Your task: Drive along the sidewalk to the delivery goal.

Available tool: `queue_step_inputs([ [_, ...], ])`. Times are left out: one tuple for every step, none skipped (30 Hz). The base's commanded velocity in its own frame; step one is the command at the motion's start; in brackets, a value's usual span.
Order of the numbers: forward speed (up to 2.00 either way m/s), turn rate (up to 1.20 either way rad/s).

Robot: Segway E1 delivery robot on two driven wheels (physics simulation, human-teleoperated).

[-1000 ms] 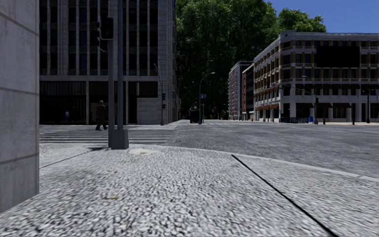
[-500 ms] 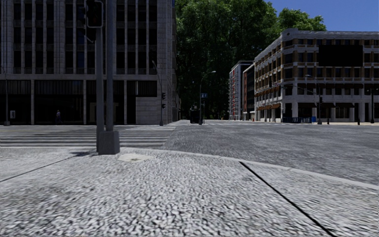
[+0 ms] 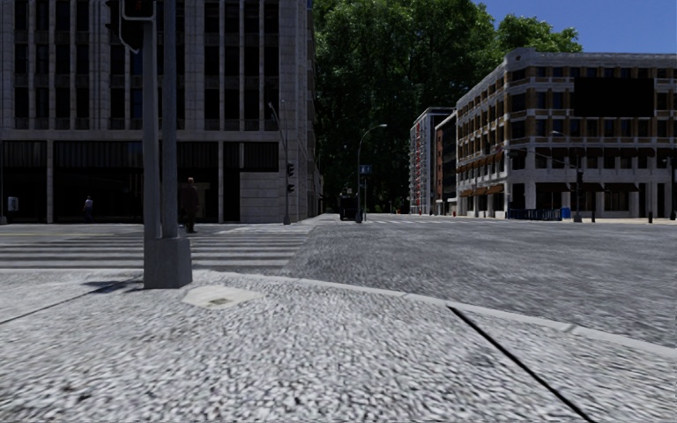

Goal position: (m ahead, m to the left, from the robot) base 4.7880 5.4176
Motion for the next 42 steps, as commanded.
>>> queue_step_inputs([
  [1.35, 0.33],
  [1.35, 0.52],
  [1.35, 0.72],
  [1.35, 0.82],
  [1.35, 0.83],
  [1.35, 0.83],
  [1.35, 0.84],
  [1.35, 0.84],
  [1.35, 0.84],
  [1.35, 0.84],
  [1.35, 0.84],
  [1.35, 0.84],
  [1.35, 0.84],
  [1.35, 0.84],
  [1.35, 0.84],
  [1.35, 0.84],
  [1.35, 0.84],
  [1.35, 0.84],
  [1.35, 0.83],
  [1.35, 0.79],
  [1.35, 0.71],
  [1.35, 0.69],
  [1.35, 0.69],
  [1.35, 0.68],
  [1.35, 0.68],
  [1.35, 0.68],
  [1.35, 0.68],
  [1.35, 0.68],
  [1.35, 0.68],
  [1.35, 0.68],
  [1.35, 0.71],
  [1.35, 0.71],
  [1.35, 0.73],
  [1.35, 0.74],
  [1.35, 0.82],
  [1.35, 0.86],
  [1.35, 0.87],
  [1.35, 0.87],
  [1.35, 0.87],
  [1.35, 0.87],
  [1.35, 0.87],
  [1.35, 0.87],
])
